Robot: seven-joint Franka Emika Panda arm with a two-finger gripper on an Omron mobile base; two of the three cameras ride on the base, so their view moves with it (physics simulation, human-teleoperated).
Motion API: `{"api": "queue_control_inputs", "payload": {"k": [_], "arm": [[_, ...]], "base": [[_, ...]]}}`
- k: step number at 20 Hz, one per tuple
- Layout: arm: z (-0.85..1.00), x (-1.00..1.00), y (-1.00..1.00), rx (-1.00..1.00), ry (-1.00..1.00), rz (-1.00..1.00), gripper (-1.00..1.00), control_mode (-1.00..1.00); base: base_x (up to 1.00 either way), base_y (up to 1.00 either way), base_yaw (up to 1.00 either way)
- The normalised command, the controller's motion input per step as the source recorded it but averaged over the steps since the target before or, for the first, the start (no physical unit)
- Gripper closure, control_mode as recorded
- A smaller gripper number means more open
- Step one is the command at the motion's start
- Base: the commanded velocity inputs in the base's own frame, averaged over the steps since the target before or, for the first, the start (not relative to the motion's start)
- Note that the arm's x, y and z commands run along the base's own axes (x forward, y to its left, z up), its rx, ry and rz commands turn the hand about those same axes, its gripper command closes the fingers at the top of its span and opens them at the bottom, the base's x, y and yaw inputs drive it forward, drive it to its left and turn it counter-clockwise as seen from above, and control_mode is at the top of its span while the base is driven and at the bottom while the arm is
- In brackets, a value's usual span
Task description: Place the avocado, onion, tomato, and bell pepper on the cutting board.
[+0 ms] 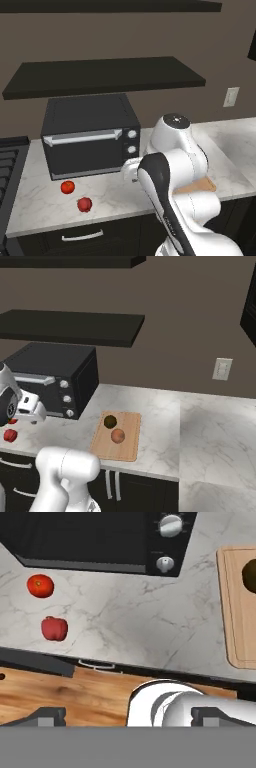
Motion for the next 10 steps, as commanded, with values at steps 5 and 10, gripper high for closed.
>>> {"api": "queue_control_inputs", "payload": {"k": [5,10], "arm": [[0.1,0.03,0.86,-0.03,-0.13,0.0,-1.0,-1.0],[0.0,0.0,0.62,0.0,-0.18,0.0,-1.0,-1.0]], "base": [[0.0,0.0,0.0],[0.0,0.0,0.0]]}}
